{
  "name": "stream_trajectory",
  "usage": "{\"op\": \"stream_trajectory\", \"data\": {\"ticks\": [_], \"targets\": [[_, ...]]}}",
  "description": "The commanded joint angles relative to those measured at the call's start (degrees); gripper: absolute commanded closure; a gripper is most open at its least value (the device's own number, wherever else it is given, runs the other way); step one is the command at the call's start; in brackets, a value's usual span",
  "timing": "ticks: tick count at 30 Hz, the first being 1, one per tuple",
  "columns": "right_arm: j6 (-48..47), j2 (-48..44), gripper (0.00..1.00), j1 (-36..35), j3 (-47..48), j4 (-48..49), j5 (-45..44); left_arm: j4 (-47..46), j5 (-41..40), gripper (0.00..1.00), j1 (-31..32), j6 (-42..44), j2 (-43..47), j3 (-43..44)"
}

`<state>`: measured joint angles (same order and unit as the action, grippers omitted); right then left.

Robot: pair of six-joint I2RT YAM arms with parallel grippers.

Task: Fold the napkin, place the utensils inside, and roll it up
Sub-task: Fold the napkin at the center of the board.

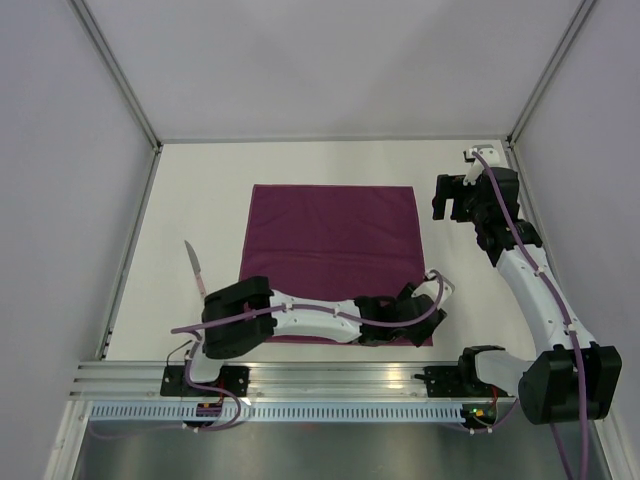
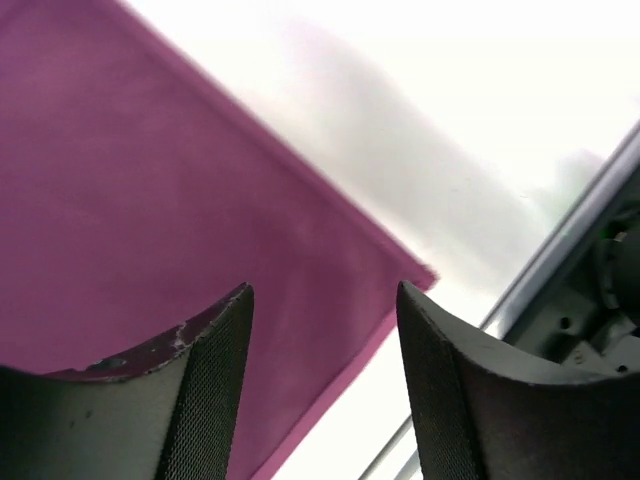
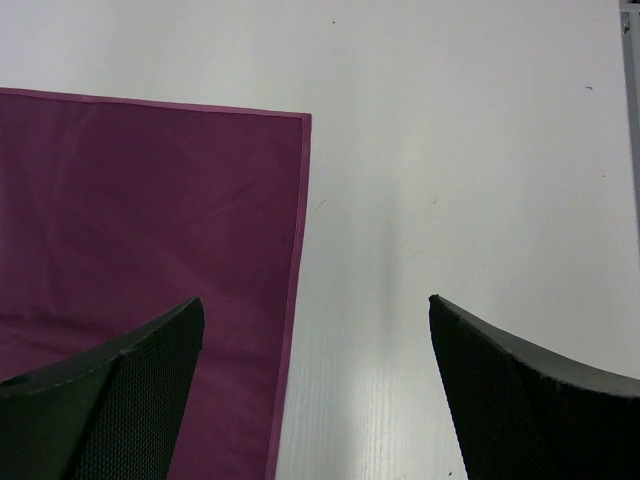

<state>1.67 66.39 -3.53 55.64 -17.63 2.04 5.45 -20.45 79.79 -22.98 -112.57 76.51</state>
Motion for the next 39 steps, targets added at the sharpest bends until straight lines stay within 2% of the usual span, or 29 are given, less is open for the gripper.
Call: {"op": "stream_trajectory", "data": {"ticks": [1, 8, 15, 24, 27, 30, 31, 33, 34, 39], "targets": [[-0.3, 0.1, 0.02, -0.2, 2.0, -0.7, -1.7, -4.0, -0.1, 0.37, 2.2, 3.6, -3.2, 4.8], [-0.3, 0.4, 0.02, -0.1, 1.8, -0.5, -1.7, -4.0, 0.4, 0.42, 4.1, 4.1, -8.8, 7.9], [-0.4, 0.4, 0.02, -0.2, 1.8, -0.6, -1.7, -4.2, 0.9, 0.39, 5.2, 4.7, -10.4, 8.0], [-0.4, 0.4, 0.02, -0.2, 1.7, -0.6, -1.7, -4.5, -0.2, 0.41, 6.1, 5.2, -12.7, 8.1], [-0.4, 0.4, 0.02, -0.2, 1.7, -0.7, -1.7, -4.5, -0.8, 0.46, 6.1, 5.2, -13.2, 8.0], [-0.5, 0.3, 0.02, -0.2, 1.7, -0.7, -1.7, -4.1, -2.2, 0.57, 6.1, 5.5, -13.9, 8.0], [-0.5, 0.3, 0.02, -0.2, 1.7, -0.7, -1.7, -4.1, -2.6, 0.64, 6.1, 5.6, -14.0, 8.0], [-0.5, 0.3, 0.02, -0.2, 1.7, -0.6, -1.7, -3.7, -3.5, 0.71, 6.1, 5.8, -14.2, 8.1], [-0.5, 0.3, 0.02, -0.2, 1.7, -0.6, -1.7, -3.7, -3.8, 0.78, 6.1, 6.0, -14.2, 8.1], [-0.5, 0.3, 0.02, -0.2, 1.7, -0.7, -1.7, -3.7, -4.2, 0.97, 6.1, 6.6, -13.0, 7.9]]}}
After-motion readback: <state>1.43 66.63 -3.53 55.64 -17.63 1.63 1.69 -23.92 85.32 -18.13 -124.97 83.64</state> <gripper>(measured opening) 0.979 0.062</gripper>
